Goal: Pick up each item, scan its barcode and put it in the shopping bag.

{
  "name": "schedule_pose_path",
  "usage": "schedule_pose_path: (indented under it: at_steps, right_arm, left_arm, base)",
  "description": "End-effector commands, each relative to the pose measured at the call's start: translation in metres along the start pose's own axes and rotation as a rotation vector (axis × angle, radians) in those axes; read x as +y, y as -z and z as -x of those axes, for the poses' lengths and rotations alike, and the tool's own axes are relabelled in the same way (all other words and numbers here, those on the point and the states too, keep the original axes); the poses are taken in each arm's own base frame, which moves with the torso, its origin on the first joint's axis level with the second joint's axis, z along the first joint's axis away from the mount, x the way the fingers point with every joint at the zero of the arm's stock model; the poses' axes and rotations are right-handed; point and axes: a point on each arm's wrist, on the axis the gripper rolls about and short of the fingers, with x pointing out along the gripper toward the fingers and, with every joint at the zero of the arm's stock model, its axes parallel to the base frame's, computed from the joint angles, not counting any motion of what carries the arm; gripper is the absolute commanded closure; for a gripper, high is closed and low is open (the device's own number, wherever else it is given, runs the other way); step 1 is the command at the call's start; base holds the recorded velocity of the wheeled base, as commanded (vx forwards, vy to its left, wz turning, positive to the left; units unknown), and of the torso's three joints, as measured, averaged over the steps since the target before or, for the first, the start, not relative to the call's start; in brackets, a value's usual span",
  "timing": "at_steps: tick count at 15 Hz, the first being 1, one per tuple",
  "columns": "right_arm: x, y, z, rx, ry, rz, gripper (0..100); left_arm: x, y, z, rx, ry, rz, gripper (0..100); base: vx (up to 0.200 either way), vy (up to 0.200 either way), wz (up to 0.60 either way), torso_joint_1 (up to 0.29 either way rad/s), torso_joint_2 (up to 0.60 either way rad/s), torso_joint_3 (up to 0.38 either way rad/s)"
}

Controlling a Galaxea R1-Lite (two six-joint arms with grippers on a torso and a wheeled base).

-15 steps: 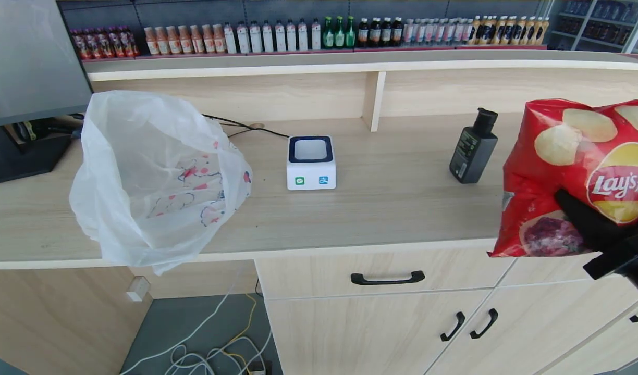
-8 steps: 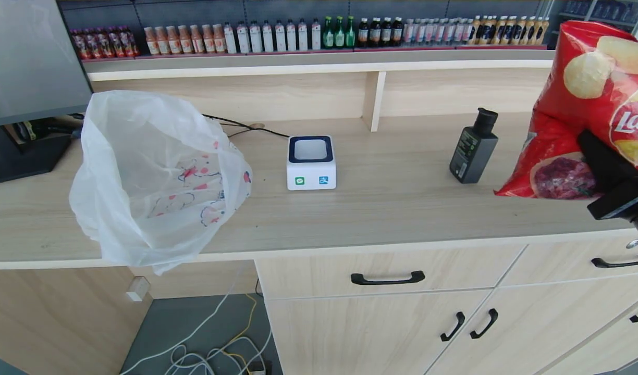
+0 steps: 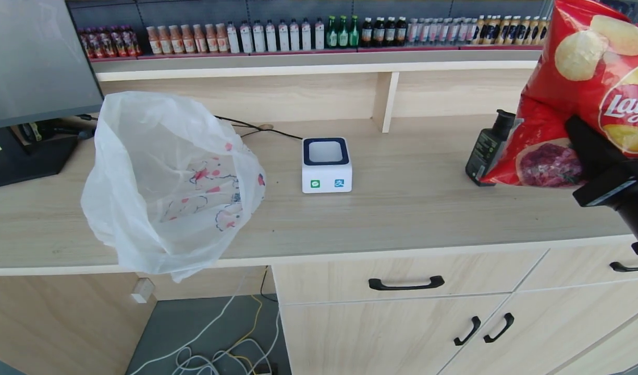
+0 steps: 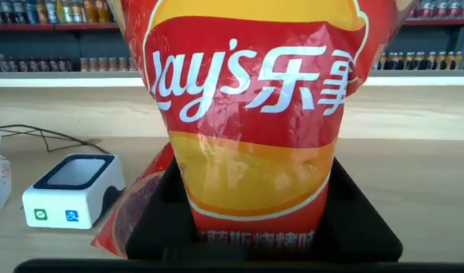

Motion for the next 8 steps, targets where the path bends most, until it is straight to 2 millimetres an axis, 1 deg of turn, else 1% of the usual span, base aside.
schedule_pose_path:
  at_steps: [1, 8]
  right_arm:
    - [-0.0002, -0.0003, 0.0013, 0.000, 0.000, 0.002, 100]
    - [0.0033, 0.0031, 0.0054, 0.019, -0.027, -0.005, 100]
  left_arm:
    - [0.0000, -0.0001, 0.0000, -0.001, -0.001, 0.000, 0]
    - [0.0000, 0.0001, 0.0000, 0.001, -0.001, 0.008, 0]
  base:
    - [0.000, 0.200, 0.00, 0.002, 0.00, 0.002]
    - [0.000, 0.200, 0.00, 0.000, 0.00, 0.003]
